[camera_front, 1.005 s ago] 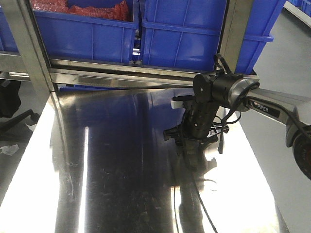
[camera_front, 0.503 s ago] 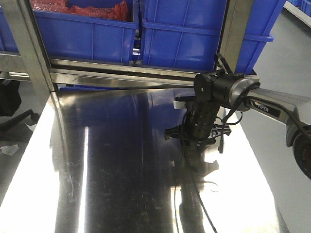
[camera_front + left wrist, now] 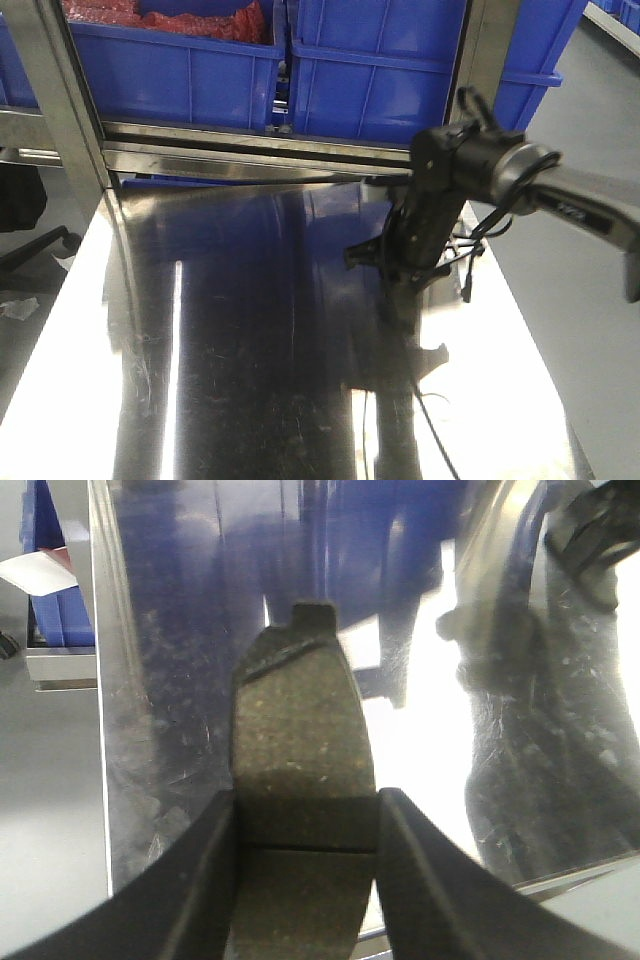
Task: Move and align brake pads A on conveyor
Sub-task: 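Lift the brake pad off the table with the right gripper, then back away from the steel table and turn, holding both pads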
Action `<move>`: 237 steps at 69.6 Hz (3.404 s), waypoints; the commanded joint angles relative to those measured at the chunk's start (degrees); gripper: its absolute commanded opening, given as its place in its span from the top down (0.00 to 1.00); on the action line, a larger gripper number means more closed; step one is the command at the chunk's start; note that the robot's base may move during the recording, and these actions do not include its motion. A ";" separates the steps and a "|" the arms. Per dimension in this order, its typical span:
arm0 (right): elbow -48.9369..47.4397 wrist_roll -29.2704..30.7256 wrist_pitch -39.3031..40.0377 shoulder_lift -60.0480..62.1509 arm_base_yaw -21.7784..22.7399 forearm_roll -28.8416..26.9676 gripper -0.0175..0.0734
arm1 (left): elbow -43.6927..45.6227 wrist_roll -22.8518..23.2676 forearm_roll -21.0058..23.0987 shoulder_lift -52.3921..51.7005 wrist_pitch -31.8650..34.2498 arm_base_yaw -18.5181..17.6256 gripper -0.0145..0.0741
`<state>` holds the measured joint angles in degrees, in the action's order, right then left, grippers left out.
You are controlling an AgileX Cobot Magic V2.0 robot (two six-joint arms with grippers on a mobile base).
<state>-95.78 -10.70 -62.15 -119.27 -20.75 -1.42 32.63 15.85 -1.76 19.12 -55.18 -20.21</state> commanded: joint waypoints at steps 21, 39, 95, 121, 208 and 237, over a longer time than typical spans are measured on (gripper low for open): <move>-1.34 5.74 -5.41 17.18 8.13 1.10 0.79 | 1.56 0.41 0.01 0.45 4.84 0.11 0.84; 12.63 5.91 3.40 33.08 9.32 1.42 0.79 | 1.56 0.41 0.01 0.45 4.84 0.11 0.84; 59.96 5.12 17.83 91.40 9.27 1.42 0.79 | 1.56 0.41 0.01 0.45 4.84 0.11 0.84; 63.97 5.50 21.46 97.63 9.27 1.42 0.79 | 1.56 0.41 0.01 0.45 4.84 0.11 0.84; 63.97 5.44 26.22 97.63 9.27 1.42 0.79 | 1.56 0.41 0.01 0.45 4.84 0.11 0.84; 63.97 5.44 26.21 97.63 9.27 1.10 0.79 | 1.56 0.41 0.01 0.45 4.84 0.11 0.84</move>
<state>-30.07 -5.71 -41.67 -21.10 -11.70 -0.41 32.63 15.85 -1.76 19.12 -55.14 -20.21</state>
